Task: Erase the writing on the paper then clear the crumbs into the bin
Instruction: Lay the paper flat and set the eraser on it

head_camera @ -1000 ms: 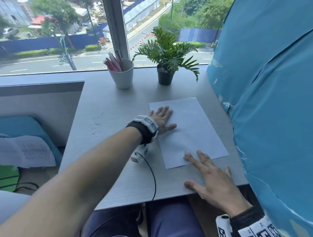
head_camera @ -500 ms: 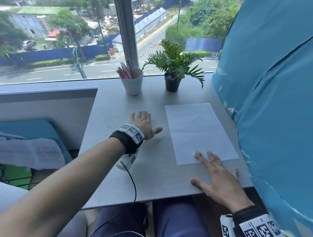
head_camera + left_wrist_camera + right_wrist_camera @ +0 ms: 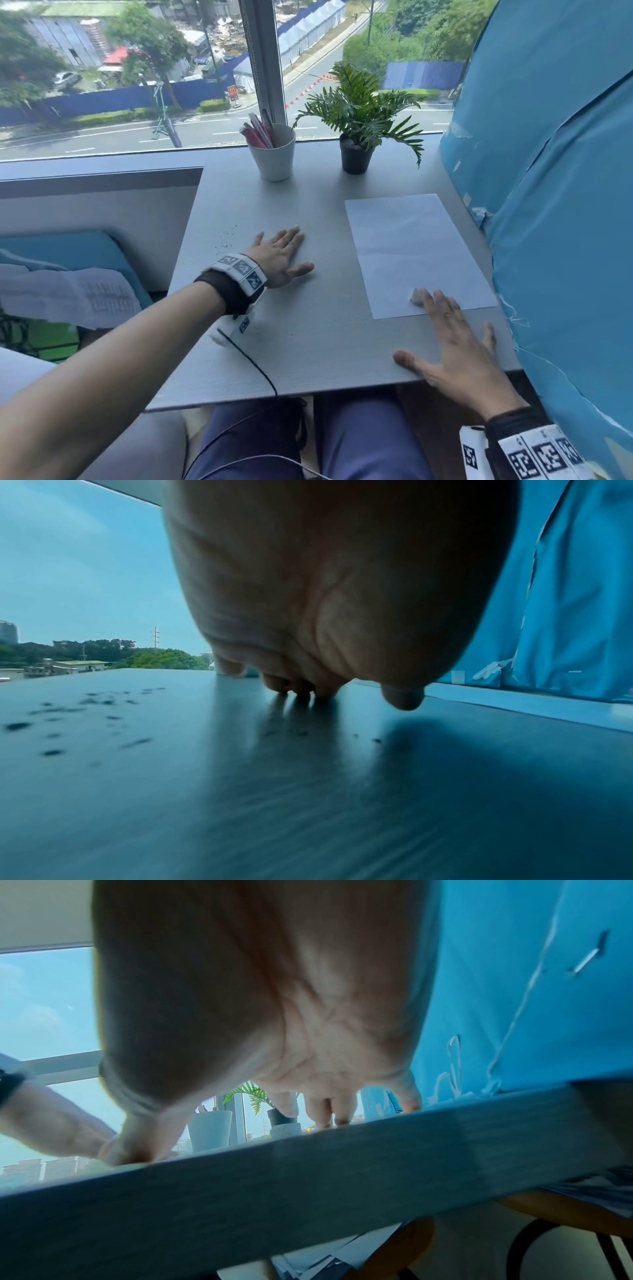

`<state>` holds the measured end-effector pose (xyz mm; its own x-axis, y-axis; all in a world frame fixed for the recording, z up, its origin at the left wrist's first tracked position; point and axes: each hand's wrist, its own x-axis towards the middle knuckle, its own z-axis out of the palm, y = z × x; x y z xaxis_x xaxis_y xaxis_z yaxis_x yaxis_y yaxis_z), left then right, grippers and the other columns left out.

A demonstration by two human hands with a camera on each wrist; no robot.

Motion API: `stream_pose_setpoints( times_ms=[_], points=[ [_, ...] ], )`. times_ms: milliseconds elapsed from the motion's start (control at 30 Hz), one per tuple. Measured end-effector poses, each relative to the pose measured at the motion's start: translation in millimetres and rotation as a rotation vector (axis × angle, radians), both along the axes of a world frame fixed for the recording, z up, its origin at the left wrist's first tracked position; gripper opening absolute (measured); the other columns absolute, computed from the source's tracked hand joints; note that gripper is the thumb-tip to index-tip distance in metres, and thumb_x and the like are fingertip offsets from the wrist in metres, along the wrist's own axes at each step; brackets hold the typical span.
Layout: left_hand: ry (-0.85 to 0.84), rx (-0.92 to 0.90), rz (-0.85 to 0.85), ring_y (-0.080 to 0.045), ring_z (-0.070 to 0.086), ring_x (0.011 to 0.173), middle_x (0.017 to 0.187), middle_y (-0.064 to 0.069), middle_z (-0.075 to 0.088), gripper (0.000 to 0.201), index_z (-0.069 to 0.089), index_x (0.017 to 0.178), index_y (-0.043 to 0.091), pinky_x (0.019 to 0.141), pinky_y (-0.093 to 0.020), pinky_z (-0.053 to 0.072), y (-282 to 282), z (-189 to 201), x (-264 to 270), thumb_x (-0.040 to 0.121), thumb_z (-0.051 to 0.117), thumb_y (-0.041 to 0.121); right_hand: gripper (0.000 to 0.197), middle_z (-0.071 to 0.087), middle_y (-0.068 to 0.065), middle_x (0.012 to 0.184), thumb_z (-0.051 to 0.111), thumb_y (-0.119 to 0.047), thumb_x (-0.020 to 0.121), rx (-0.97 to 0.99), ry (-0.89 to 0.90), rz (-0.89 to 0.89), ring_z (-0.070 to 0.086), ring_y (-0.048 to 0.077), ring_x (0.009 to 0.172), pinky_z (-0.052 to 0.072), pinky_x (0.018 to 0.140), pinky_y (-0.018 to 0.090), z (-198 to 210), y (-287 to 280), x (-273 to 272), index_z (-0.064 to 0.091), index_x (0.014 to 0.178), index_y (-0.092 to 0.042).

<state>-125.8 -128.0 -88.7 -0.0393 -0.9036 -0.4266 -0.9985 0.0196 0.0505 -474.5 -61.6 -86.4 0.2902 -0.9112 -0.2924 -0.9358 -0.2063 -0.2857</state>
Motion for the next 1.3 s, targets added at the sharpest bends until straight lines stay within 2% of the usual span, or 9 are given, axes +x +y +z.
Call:
stream_pose_setpoints(
  times_ms=[167,267,367,433,500,600,833,1067,1300],
  points=[
    [-0.182,-0.002,0.142,-0.026,-0.001,0.153,0.166,-0.011,-0.005,0.101,-0.007,0.157,0.01,0.118,-0.055,-0.005,20.6,19.8,-2.6,0.088,0.016,0.08,0.122,-0.025,-0.016,0.159,0.04,-0.09,0.059,-0.03,-0.089,0.008,-0.019,0.004,0.147,-0.003,0.118,0.055,-4.0,-4.1,-1.3,-0.026,0.149,-0.04],
    [-0.057,-0.068,-0.076,-0.025,-0.01,0.152,0.164,-0.008,-0.014,0.095,-0.009,0.157,0.012,0.121,-0.054,-0.004,23.0,29.5,-31.9,0.092,0.02,0.074,0.122,-0.022,-0.014,0.161,0.056,-0.08,0.066,-0.18,-0.159,0.032,-0.018,0.006,0.149,-0.003,0.119,0.05,-11.5,0.2,-1.0,-0.016,0.154,-0.035],
    [0.098,0.019,-0.414,-0.017,-0.016,0.15,0.161,0.0,-0.021,0.085,-0.012,0.156,0.022,0.121,-0.049,-0.008,32.3,25.4,-66.9,0.095,0.021,0.069,0.102,0.015,0.001,0.163,0.074,-0.058,0.071,-0.375,-0.24,-0.005,0.014,0.018,0.151,0.019,0.117,0.05,-20.9,7.2,-4.6,0.023,0.153,-0.024],
    [0.126,0.054,-0.513,-0.013,-0.018,0.149,0.162,0.004,-0.02,0.081,-0.011,0.156,0.025,0.119,-0.044,-0.014,35.8,12.2,-75.4,0.096,0.022,0.068,0.071,0.048,0.008,0.144,0.071,-0.055,0.076,-0.496,-0.28,-0.003,0.045,0.029,0.134,0.038,0.104,0.048,-27.5,9.1,-9.5,0.053,0.133,-0.016],
    [0.136,0.051,-0.531,-0.011,-0.018,0.148,0.162,0.007,-0.019,0.077,-0.011,0.156,0.028,0.117,-0.045,-0.015,32.3,1.9,-68.7,0.098,0.021,0.066,0.056,0.06,0.005,0.125,0.06,-0.061,0.081,-0.54,-0.287,0.018,0.057,0.028,0.114,0.042,0.093,0.042,-34.1,9.6,-15.8,0.066,0.11,-0.014],
    [0.153,0.023,-0.389,-0.014,-0.018,0.149,0.161,0.007,-0.021,0.075,-0.012,0.156,0.029,0.12,-0.052,-0.009,15.2,-3.2,-36.6,0.098,0.018,0.065,0.049,0.063,0.0,0.117,0.054,-0.059,0.08,-0.572,-0.291,0.063,0.057,0.023,0.106,0.038,0.087,0.035,-39.9,6.0,-22.5,0.069,0.1,-0.017],
    [-0.016,0.038,0.399,-0.031,-0.01,0.151,0.163,-0.014,-0.018,0.106,-0.012,0.155,0.005,0.123,-0.046,-0.001,-14.8,0.1,5.1,0.089,0.025,0.079,0.036,0.061,-0.002,0.109,0.058,-0.052,0.081,-0.645,-0.309,0.026,0.057,0.024,0.099,0.039,0.083,0.037,-47.2,-2.1,-21.3,0.067,0.092,-0.018],
    [0.139,0.011,-0.069,-0.019,-0.014,0.151,0.164,0.0,-0.017,0.084,-0.009,0.158,0.018,0.121,-0.048,-0.009,-51.3,6.9,-84.9,0.098,0.026,0.066,0.035,0.062,0.001,0.107,0.057,-0.049,0.08,-0.675,-0.292,0.026,0.057,0.028,0.097,0.04,0.081,0.041,-51.7,-3.2,-20.0,0.067,0.091,-0.016],
    [0.168,0.011,-0.027,-0.012,-0.016,0.15,0.162,0.007,-0.021,0.082,-0.012,0.157,0.024,0.119,-0.047,-0.012,-31.8,-6.8,-21.1,0.096,0.019,0.07,0.034,0.062,0.001,0.106,0.056,-0.048,0.08,-0.684,-0.279,0.011,0.056,0.028,0.095,0.039,0.08,0.04,-53.1,-2.9,-17.7,0.066,0.09,-0.017]
  ],
)
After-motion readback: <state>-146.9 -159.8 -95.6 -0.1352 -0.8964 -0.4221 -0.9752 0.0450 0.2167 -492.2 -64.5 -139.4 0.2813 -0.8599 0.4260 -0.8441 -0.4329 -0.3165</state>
